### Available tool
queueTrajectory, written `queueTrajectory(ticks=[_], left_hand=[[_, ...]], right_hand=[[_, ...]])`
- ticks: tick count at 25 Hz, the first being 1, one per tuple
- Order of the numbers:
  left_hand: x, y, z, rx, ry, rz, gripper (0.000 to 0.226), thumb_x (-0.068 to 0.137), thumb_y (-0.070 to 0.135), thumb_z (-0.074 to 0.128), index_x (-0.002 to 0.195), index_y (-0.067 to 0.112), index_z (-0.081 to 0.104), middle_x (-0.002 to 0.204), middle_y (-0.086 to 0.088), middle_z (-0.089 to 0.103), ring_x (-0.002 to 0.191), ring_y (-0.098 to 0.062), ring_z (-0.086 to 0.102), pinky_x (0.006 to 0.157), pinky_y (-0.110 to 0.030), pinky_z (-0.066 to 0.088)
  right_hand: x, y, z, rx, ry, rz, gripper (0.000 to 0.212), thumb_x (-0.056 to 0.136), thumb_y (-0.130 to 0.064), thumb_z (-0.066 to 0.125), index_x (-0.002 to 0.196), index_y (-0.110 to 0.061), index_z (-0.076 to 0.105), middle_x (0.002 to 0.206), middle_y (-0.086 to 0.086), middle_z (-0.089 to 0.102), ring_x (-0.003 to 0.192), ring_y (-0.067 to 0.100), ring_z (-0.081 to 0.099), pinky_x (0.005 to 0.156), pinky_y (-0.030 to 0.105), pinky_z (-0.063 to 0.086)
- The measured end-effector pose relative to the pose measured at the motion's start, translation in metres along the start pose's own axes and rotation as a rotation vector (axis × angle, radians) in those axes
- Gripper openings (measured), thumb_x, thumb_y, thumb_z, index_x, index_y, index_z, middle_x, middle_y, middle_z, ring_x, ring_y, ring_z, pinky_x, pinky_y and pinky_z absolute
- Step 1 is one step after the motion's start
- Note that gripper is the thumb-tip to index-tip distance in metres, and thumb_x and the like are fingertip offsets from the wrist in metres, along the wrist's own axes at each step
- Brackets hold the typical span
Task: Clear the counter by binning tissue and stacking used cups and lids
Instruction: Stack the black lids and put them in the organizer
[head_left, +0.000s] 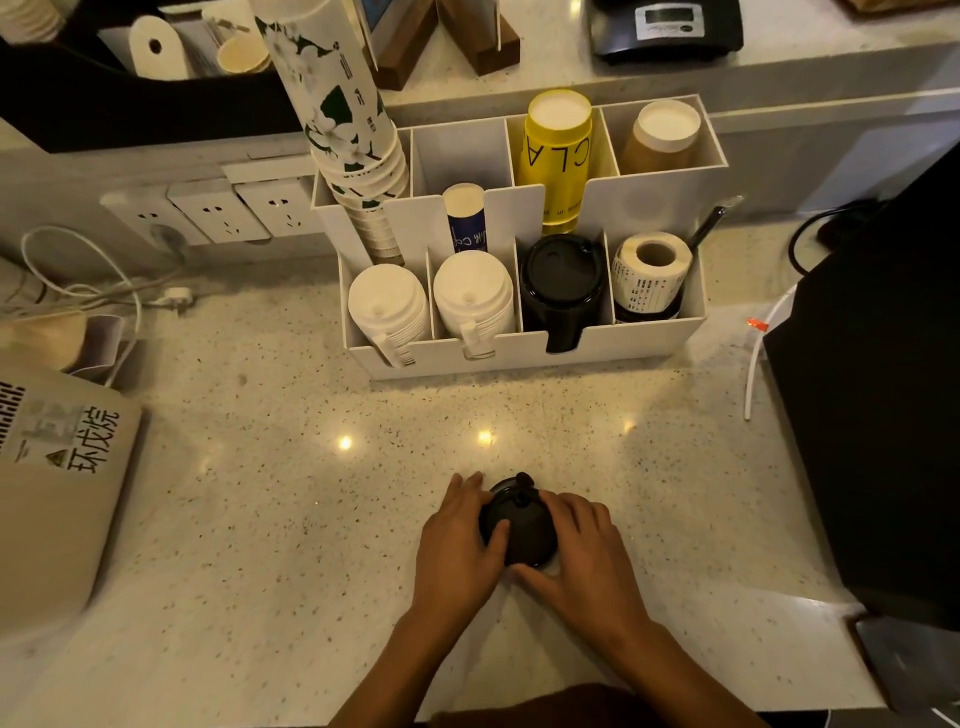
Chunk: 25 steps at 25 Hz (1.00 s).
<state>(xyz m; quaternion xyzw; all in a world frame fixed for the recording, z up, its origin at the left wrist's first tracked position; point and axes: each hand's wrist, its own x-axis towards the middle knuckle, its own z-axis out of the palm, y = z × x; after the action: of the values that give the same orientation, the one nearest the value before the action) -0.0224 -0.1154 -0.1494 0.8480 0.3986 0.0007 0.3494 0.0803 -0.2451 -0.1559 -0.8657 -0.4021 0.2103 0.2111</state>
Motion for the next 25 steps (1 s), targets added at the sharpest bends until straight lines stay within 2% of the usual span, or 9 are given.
queueTrajectory(ticks=[2,4,6,8,12,16,19,22,25], left_hand=[[0.002,0.001,-0.003,-0.062,0.015,-0.032,0.036,0.091,0.028,0.061,0.126,0.02,0.06,0.152,0.001,0.048,0.144,-0.019,0.038,0.111,-0.027,0.028],[0.005,0.004,-0.002,-0.147,0.081,-0.081,0.039,0.092,0.026,0.058,0.13,0.02,0.057,0.149,0.003,0.049,0.139,-0.019,0.045,0.113,-0.032,0.035],[0.015,0.011,0.004,-0.163,0.143,-0.116,0.043,0.1,0.025,0.05,0.142,0.017,0.049,0.157,-0.001,0.04,0.147,-0.02,0.033,0.119,-0.042,0.03],[0.029,0.019,0.012,-0.117,0.148,-0.149,0.049,0.106,0.028,0.038,0.153,0.014,0.034,0.166,-0.003,0.021,0.154,-0.019,0.01,0.125,-0.044,0.012],[0.045,0.024,0.025,0.05,0.126,-0.149,0.056,0.108,0.028,0.026,0.16,0.015,0.01,0.168,-0.001,-0.005,0.154,-0.018,-0.013,0.124,-0.046,-0.006],[0.048,0.019,0.032,0.084,0.113,-0.148,0.062,0.105,0.021,0.029,0.16,0.018,0.0,0.166,-0.001,-0.017,0.151,-0.02,-0.022,0.122,-0.05,-0.012],[0.049,0.02,0.033,0.073,0.124,-0.141,0.063,0.104,0.016,0.031,0.16,0.019,0.001,0.166,-0.001,-0.017,0.151,-0.021,-0.022,0.122,-0.051,-0.013],[0.051,0.021,0.032,0.011,0.155,-0.138,0.061,0.104,0.011,0.033,0.159,0.017,0.009,0.167,0.001,-0.007,0.153,-0.018,-0.015,0.122,-0.05,-0.012],[0.036,0.017,0.035,-0.06,0.136,0.007,0.053,0.108,0.018,0.027,0.159,0.016,0.014,0.166,0.004,0.003,0.154,-0.011,-0.004,0.125,-0.046,-0.003]], right_hand=[[0.001,0.003,-0.002,0.041,0.005,0.007,0.091,0.073,-0.077,0.059,0.147,-0.029,0.035,0.137,-0.005,0.048,0.123,0.016,0.043,0.098,0.03,0.046],[0.009,0.009,-0.006,0.126,0.057,0.09,0.087,0.081,-0.077,0.048,0.151,-0.029,0.029,0.141,-0.003,0.046,0.128,0.016,0.038,0.102,0.034,0.043],[0.027,0.012,-0.01,0.204,0.175,0.197,0.071,0.091,-0.067,0.037,0.15,-0.028,0.031,0.142,0.002,0.047,0.132,0.018,0.033,0.105,0.034,0.037],[0.048,0.003,-0.007,0.201,0.257,0.248,0.059,0.097,-0.053,0.034,0.147,-0.022,0.037,0.146,0.008,0.045,0.135,0.022,0.03,0.108,0.035,0.03],[0.071,-0.017,0.015,0.101,0.201,0.305,0.05,0.103,-0.033,0.036,0.152,-0.02,0.033,0.164,0.015,0.017,0.151,0.031,0.007,0.123,0.047,0.011],[0.074,-0.012,0.025,0.106,0.232,0.298,0.046,0.104,-0.022,0.038,0.15,-0.02,0.04,0.165,0.014,0.012,0.152,0.03,0.002,0.123,0.048,0.005],[0.076,-0.012,0.026,0.099,0.248,0.255,0.047,0.1,-0.013,0.043,0.146,-0.021,0.044,0.165,0.013,0.015,0.153,0.03,0.001,0.123,0.05,0.003],[0.08,-0.01,0.025,0.109,0.24,0.222,0.053,0.094,-0.004,0.047,0.144,-0.021,0.046,0.164,0.012,0.019,0.153,0.029,0.002,0.122,0.052,0.0],[0.08,-0.008,0.027,0.115,0.265,0.218,0.053,0.092,-0.004,0.048,0.142,-0.021,0.049,0.163,0.011,0.021,0.153,0.029,0.004,0.122,0.054,0.003]])
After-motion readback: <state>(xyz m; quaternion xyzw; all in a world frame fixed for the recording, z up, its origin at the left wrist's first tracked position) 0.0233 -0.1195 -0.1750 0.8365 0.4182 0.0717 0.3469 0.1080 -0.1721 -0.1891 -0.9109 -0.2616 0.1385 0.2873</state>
